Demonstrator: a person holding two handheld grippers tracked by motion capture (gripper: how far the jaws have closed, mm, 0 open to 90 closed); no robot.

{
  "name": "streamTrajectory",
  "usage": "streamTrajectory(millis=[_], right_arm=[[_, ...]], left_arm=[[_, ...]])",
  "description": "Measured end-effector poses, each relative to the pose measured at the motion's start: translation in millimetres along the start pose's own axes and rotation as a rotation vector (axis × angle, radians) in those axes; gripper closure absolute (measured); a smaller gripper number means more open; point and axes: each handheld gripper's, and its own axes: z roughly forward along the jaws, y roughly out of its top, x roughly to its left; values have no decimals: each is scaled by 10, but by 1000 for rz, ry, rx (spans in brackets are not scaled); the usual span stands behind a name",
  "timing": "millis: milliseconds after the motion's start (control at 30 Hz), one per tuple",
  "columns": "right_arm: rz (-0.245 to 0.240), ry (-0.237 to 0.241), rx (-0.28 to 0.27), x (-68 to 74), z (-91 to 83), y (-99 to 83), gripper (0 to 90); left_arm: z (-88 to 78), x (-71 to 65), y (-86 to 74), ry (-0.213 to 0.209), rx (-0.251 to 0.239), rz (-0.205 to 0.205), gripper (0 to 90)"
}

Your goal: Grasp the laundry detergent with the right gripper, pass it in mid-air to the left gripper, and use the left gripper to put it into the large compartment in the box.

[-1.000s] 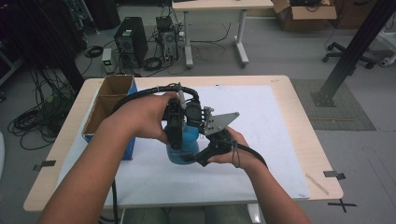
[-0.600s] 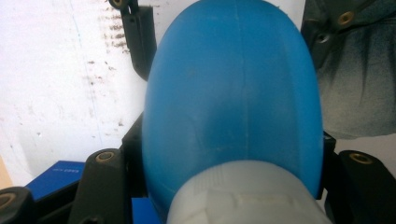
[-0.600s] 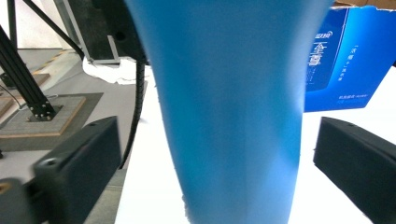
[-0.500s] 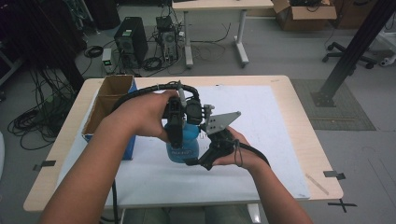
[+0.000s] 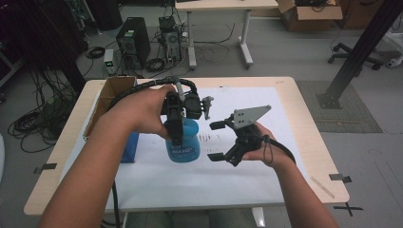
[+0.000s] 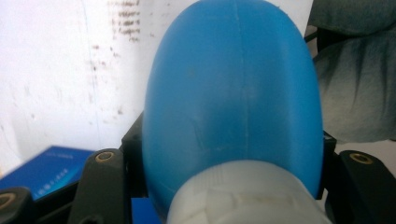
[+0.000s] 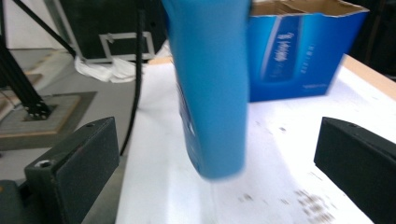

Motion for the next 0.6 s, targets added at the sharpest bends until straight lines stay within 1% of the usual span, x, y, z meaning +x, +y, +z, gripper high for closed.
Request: streamTrajectory(millis=[33, 100, 133, 167, 200, 233, 267, 300, 333, 400, 433, 467, 500, 600], right_arm=[[1, -12, 8, -12, -50, 5, 3], [3, -32, 28, -40, -138, 12, 3], [0, -44, 41, -54, -175, 15, 3], [-5, -56, 57, -69, -209, 17, 3], [-16, -71, 85, -88, -246, 20, 4], [-27, -79, 103, -102, -266, 21, 6], [-28, -96, 125, -118, -292, 22, 6], [-22, -120, 141, -135, -315, 23, 6], [-15, -140, 164, -158, -344, 23, 8], [-14, -162, 199, -193, -391, 21, 10], [-12, -168, 209, -206, -409, 20, 10], [-1, -178, 230, -231, -443, 19, 11], [-1, -183, 243, -242, -460, 19, 13], [2, -205, 289, -275, -518, 24, 15]], left_arm=[[-20, 22, -2, -7, 7, -25, 394], [-45, 46, -13, -4, 5, -60, 394], [-57, 60, -17, -5, 5, -85, 393], [-73, 81, -24, -4, 4, -117, 394], [-83, 89, -28, -5, 5, -136, 394], [-95, 103, -34, -4, 6, -153, 394], [-109, 116, -40, -7, 8, -180, 394], [-125, 137, -47, -14, 12, -219, 393], [-135, 150, -57, -16, 9, -247, 393], [-160, 179, -76, -31, 9, -298, 394], [-183, 203, -96, -40, 6, -334, 394], [-194, 212, -107, -41, 5, -349, 394], [-206, 220, -116, -42, 2, -364, 393], [-252, 261, -154, -41, -9, -430, 393]])
